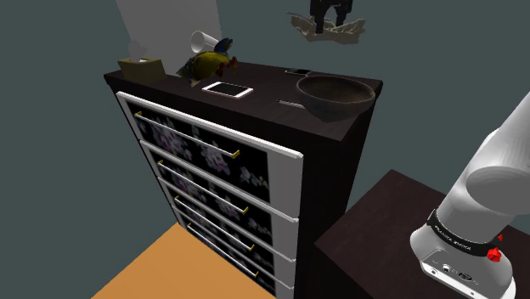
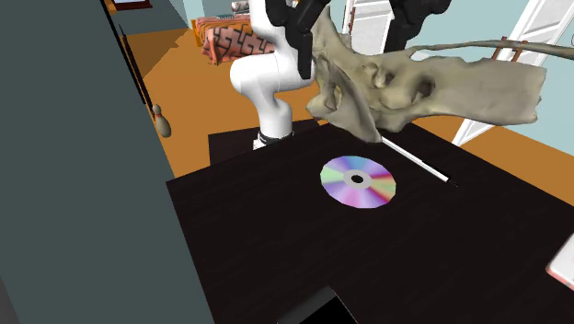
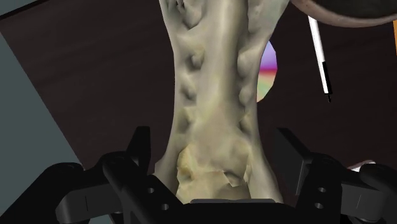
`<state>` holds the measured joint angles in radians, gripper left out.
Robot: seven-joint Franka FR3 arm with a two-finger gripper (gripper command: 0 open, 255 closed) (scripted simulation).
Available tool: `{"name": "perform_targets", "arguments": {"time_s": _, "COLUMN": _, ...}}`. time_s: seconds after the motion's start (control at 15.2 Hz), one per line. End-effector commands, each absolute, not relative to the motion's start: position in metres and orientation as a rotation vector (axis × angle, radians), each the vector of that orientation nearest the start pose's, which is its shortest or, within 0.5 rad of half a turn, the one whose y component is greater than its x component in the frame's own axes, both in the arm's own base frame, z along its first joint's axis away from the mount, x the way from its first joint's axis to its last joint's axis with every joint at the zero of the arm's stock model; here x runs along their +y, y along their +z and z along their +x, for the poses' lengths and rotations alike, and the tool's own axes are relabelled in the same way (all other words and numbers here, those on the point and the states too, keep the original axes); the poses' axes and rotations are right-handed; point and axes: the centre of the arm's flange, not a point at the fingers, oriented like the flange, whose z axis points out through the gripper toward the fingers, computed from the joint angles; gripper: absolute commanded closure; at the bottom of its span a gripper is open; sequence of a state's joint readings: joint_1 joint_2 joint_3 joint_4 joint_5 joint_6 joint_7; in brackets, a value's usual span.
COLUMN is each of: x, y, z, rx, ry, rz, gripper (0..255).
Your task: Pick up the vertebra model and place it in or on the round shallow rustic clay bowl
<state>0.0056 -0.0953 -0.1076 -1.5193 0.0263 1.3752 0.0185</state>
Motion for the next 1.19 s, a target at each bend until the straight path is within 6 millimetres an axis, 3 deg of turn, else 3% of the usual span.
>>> {"name": "perform_targets", "arguments": {"time_s": 0.0, "x": -0.052, "y": 0.693, "z": 0.499, "rx": 0.179, "ry": 0.074, "rz": -3.097, "gripper": 255}}
{"name": "perform_targets", "arguments": {"time_s": 0.2, "x": -0.052, "y": 0.705, "z": 0.499, "rx": 0.179, "ry": 0.074, "rz": -3.097, "gripper": 255}}
{"name": "perform_targets", "arguments": {"time_s": 1.12, "x": 0.086, "y": 0.701, "z": 0.376, "rx": 0.179, "ry": 0.074, "rz": -3.097, "gripper": 255}}
